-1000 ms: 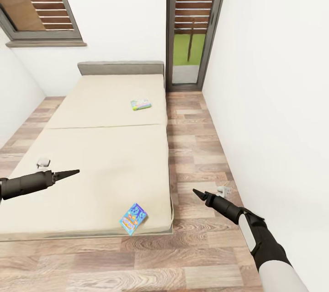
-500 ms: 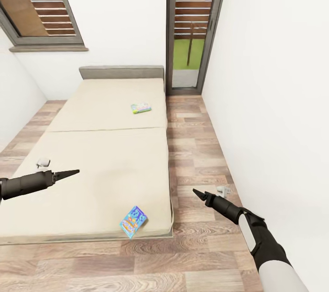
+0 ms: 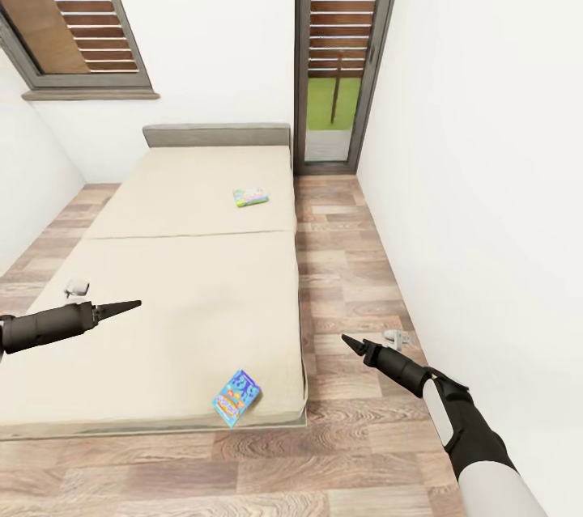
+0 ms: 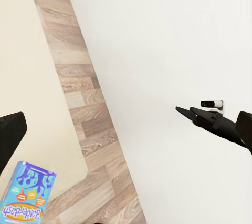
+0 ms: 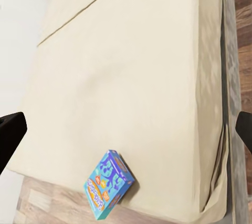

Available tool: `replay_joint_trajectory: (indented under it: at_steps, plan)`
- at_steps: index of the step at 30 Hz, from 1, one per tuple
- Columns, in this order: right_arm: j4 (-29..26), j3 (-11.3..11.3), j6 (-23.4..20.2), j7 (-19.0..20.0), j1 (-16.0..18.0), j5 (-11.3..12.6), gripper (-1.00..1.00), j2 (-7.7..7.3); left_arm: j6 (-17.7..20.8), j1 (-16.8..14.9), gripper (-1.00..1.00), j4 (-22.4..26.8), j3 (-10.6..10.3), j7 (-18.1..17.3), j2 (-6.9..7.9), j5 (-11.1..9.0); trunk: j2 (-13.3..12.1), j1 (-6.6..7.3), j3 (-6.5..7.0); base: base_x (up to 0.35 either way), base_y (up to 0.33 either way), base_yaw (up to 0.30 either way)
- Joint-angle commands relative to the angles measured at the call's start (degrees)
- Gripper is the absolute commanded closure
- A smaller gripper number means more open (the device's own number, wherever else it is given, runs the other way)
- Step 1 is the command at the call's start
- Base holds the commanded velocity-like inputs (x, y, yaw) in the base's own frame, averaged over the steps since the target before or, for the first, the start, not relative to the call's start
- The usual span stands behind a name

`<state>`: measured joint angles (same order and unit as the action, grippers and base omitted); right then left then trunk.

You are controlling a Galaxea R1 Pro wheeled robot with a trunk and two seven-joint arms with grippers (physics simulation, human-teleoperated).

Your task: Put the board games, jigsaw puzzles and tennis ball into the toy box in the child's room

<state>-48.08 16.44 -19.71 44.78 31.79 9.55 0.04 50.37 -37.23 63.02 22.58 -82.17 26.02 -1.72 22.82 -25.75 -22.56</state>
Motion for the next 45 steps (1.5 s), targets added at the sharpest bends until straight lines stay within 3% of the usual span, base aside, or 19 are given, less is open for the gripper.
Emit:
replay_joint_trajectory:
  at_steps: [1,45]
  plan:
    - [0.00,0.08,-0.50,0.13,0.05,0.47,-1.00,0.02,0.60,-0.04,-1.00,0.00,0.01,-0.18,-0.08,-0.04,0.09,-0.03,0.01,0.000,0.000,0.000]
    - [1.14,-0.01,-0.42,-0.74,0.11,0.38,-1.00,0.05,0.60,-0.04,-1.00,0.09,0.01,-0.18,-0.54,-0.01,0.09,-0.03,4.15,0.000,0.000,0.000]
